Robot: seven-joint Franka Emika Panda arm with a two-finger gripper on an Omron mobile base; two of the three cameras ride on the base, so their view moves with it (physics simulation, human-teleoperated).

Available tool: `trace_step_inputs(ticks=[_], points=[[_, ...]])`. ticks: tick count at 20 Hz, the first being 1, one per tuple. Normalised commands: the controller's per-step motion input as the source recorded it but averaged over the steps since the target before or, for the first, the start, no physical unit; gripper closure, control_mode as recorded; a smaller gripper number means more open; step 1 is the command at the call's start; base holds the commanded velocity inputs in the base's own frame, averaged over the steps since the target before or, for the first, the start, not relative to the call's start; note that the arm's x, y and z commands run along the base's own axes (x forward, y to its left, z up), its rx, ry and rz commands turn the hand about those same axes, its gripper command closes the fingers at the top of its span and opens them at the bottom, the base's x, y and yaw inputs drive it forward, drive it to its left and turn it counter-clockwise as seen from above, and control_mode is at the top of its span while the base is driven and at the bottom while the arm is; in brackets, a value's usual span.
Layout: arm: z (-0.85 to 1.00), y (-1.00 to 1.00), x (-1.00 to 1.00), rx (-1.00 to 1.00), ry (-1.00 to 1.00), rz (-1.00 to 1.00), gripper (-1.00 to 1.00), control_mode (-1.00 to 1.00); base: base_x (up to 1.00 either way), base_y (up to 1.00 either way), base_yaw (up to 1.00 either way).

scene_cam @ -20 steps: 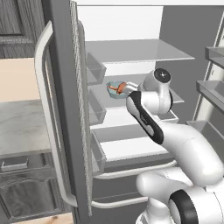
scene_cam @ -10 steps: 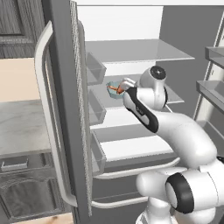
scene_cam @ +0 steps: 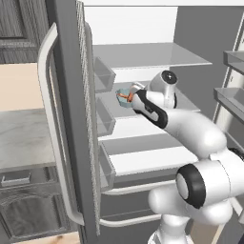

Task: Place the tupperware containing the shrimp and sweet potato meal in the microwave. Close the microwave door and press the start button to reheat the meal.

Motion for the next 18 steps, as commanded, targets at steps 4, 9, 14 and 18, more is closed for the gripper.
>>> trace_step_inputs(ticks=[4,9,14,18], points=[[-0.31,0.0,0.38,0.02,0.02,0.0,-1.0,-1.0,0.0,0.0,0.0],[-0.2,0.0,0.42,0.01,0.05,0.0,-1.0,-1.0,0.0,0.0,0.0],[-0.06,0.0,0.4,0.0,0.08,0.0,-1.0,-1.0,0.0,0.0,0.0],[-0.1,0.0,0.36,0.0,0.09,0.0,-1.0,-1.0,0.0,0.0,0.0]])
